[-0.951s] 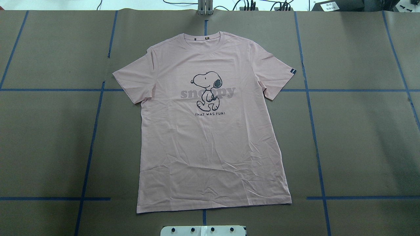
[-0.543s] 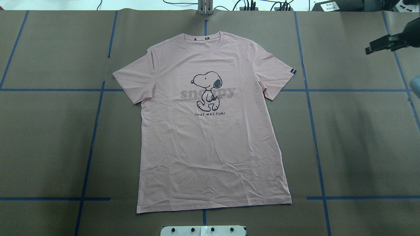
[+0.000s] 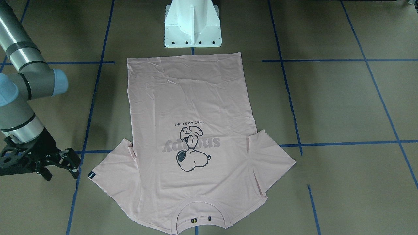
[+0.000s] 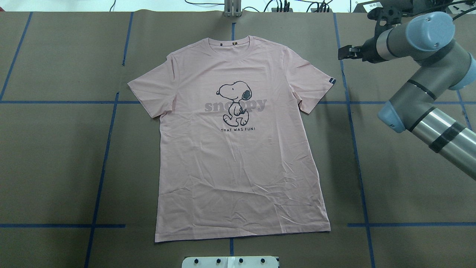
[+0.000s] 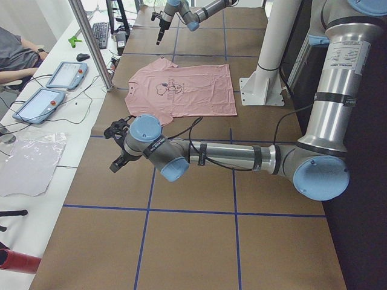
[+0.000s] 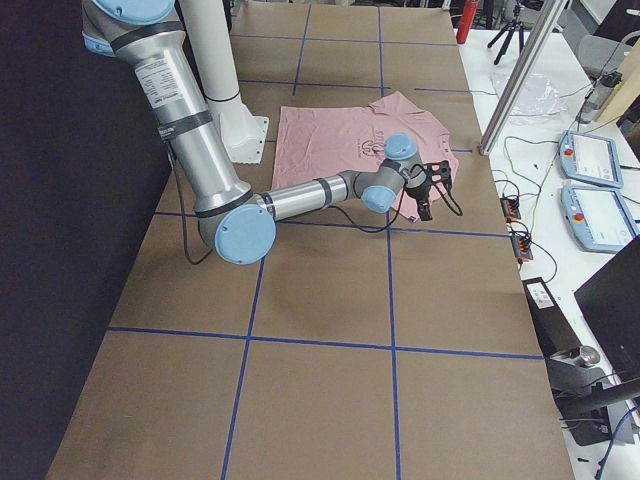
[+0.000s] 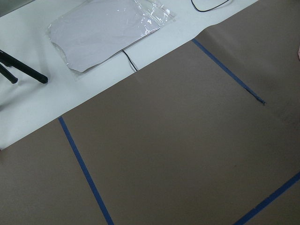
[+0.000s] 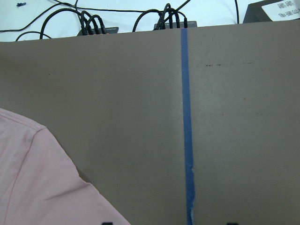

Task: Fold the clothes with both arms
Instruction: 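Move the right gripper over the shirt's shoulder nearest it and press down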

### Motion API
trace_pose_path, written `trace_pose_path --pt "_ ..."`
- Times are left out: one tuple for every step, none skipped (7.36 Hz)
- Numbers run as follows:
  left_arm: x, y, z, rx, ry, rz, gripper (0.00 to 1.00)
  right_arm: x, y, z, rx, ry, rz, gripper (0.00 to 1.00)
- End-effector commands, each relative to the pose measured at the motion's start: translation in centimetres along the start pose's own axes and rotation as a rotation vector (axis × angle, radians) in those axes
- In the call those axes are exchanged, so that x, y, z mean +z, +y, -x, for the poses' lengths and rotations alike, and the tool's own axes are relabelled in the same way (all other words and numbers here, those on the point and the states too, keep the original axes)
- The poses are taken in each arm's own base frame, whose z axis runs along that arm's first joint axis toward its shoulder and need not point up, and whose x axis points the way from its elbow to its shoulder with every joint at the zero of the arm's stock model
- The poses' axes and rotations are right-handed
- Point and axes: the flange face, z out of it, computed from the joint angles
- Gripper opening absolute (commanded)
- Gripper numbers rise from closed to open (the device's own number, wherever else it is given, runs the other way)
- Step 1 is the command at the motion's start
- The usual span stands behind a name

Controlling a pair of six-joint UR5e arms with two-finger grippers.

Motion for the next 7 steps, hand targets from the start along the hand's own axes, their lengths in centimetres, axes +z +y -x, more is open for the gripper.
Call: trace_pose_path --pt "0.0 0.0 0.0 0.0 0.0 0.0 1.0 2.6 2.7 2.9 -0.02 0.024 -0.013 0.79" --pt "0.0 0.0 0.0 0.0 0.0 0.0 1.0 3.3 3.9 3.7 -0.022 0.036 -0.021 0.77" --pt "0.0 0.0 0.0 0.0 0.0 0.0 1.0 4.2 4.6 3.5 -0.021 0.048 -0.009 0.74" --pt "0.0 0.0 0.0 0.002 0.002 0.0 1.0 4.5 4.7 3.7 -0.023 0.05 -0.006 0.71" --pt "0.0 0.0 0.0 0.002 0.002 0.0 1.0 4.9 4.9 3.4 -0.022 0.058 -0.001 0.7" --pt "0.0 0.0 -0.1 0.003 0.002 -0.001 1.0 5.3 5.1 3.1 -0.022 0.065 0.005 0.68" --pt "0.0 0.0 -0.1 0.004 0.002 -0.001 1.0 5.5 5.1 2.9 -0.021 0.07 0.008 0.68"
